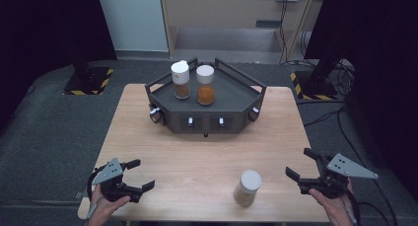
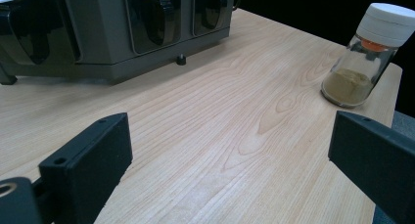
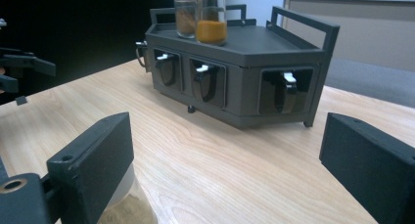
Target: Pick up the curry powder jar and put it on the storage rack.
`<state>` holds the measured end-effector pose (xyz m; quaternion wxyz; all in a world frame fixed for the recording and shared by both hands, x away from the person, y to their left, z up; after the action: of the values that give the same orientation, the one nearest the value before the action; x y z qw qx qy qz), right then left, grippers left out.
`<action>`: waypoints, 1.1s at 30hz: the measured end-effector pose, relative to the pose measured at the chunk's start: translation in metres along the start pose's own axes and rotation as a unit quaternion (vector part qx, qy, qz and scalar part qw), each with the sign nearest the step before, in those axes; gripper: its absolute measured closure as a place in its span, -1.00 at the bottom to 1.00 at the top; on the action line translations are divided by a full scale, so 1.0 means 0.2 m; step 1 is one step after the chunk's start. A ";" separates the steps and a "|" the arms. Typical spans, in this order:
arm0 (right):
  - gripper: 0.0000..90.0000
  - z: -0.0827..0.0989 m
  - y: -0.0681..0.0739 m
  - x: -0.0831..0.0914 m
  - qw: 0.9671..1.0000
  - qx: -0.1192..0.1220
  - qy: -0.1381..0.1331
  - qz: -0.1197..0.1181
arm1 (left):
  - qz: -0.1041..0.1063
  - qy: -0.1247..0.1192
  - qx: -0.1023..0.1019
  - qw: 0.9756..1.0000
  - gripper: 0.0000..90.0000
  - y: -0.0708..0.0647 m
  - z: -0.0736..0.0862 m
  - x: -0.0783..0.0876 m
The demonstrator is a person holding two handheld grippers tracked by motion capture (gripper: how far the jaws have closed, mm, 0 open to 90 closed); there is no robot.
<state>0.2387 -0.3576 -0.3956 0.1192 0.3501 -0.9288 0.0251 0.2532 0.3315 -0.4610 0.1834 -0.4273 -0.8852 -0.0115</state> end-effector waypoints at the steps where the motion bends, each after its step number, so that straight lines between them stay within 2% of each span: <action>1: -0.86 0.01 0.00 0.00 1.000 -0.003 -0.002 0.000 | 0.000 0.000 0.000 1.000 -0.97 0.00 0.00 0.00; 5: -0.86 0.05 0.00 0.01 1.000 -0.005 0.002 -0.003 | 0.000 0.003 0.000 1.000 -0.97 0.00 0.00 0.00; 10: -0.86 0.12 0.01 0.02 1.000 -0.022 0.000 -0.001 | -0.001 0.002 0.000 1.000 -0.96 0.00 0.00 0.00; 21: -0.86 0.20 0.03 0.06 0.999 -0.040 0.004 0.001 | 0.000 0.001 -0.001 1.000 -0.96 0.00 0.00 0.00; 30: -0.86 0.26 0.04 0.05 0.998 -0.055 0.016 -0.006 | 0.003 0.001 -0.002 1.000 -0.96 0.00 0.00 0.00; 33: -0.86 0.28 0.03 0.03 0.998 -0.066 0.016 -0.020 | 0.006 0.000 -0.005 1.000 -0.96 0.00 -0.01 -0.01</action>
<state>0.2190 -0.3653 -0.4479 0.1572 0.3593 -0.9193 -0.0329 0.2539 0.3296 -0.4596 0.1808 -0.4333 -0.8828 -0.0151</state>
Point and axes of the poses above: each handheld gripper's, and its own axes: x roughly backward along the jaws, z roughly out of its underside, y roughly to its left, the point moved 7 cm from there along -x, roughly forward along the jaws, and after that the axes turned 1 degree about z, right-handed, at the moved point
